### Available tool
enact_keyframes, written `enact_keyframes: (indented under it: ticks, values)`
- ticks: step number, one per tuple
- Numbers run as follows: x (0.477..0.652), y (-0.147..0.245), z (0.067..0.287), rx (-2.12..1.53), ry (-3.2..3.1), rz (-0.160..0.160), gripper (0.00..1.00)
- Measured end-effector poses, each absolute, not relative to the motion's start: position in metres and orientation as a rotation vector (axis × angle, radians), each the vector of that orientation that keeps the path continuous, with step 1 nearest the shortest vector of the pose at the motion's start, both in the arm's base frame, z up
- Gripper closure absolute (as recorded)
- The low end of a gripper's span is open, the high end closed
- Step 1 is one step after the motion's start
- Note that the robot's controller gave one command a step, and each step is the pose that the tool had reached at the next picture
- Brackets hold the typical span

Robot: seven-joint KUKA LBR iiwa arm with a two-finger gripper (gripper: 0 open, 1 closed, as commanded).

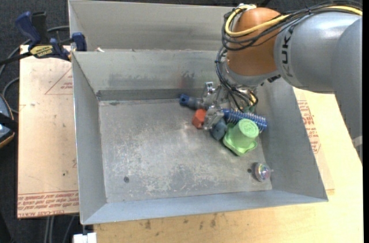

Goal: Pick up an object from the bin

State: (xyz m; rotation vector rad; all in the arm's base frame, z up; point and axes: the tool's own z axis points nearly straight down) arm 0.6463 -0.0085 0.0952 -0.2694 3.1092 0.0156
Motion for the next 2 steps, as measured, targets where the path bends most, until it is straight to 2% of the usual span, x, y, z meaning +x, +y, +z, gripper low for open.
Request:
enact_keyframes:
  ticks: [1,2]
  values:
    - [0.64,-0.002,0.196,-0.282,3.117,0.001,1.0]
    - [0.615,0.01,0.35,-0.967,2.979,-0.003,1.0]
